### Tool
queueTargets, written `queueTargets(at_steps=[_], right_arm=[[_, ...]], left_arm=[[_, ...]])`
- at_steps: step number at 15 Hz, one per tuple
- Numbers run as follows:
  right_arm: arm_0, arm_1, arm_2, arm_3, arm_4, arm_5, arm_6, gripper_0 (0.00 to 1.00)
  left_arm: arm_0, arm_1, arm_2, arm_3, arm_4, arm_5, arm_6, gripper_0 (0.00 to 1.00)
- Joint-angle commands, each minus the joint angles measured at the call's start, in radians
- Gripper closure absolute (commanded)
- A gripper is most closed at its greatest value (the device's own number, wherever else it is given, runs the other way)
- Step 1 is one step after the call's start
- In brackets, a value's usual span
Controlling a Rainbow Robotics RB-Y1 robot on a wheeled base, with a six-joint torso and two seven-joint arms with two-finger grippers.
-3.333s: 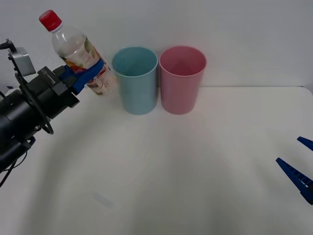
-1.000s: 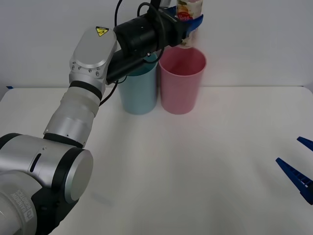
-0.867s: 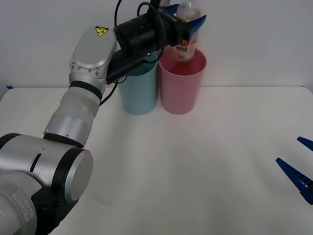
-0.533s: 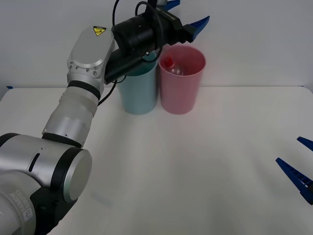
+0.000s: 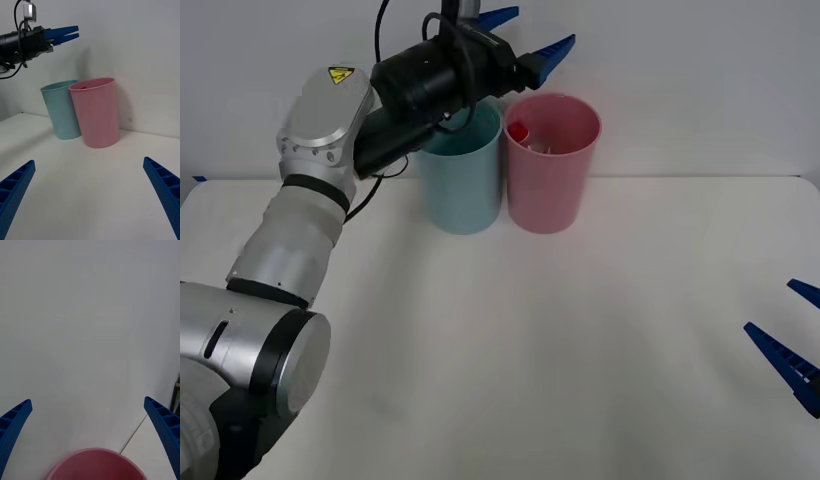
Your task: Grasp the object on the table and drop it into the matching bin: aluminum can to the light blue bin, PET bottle to the pink bin.
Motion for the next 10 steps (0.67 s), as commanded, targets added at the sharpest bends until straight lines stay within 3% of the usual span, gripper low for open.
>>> queueTargets(at_steps=[1, 6, 10], right_arm=[[0.0, 0.0, 0.0, 0.0, 0.0, 0.0, 0.0, 0.0], [0.0, 0.0, 0.0, 0.0, 0.0, 0.0, 0.0, 0.0], [0.0, 0.0, 0.0, 0.0, 0.0, 0.0, 0.0, 0.0]], left_arm=[[0.072, 0.053, -0.024, -0.082, 0.075, -0.01, -0.001, 0.0], [0.231, 0.141, -0.004, -0.234, 0.17, -0.077, -0.003, 0.0], [0.362, 0.176, 0.103, -0.346, 0.184, -0.183, -0.003, 0.0]])
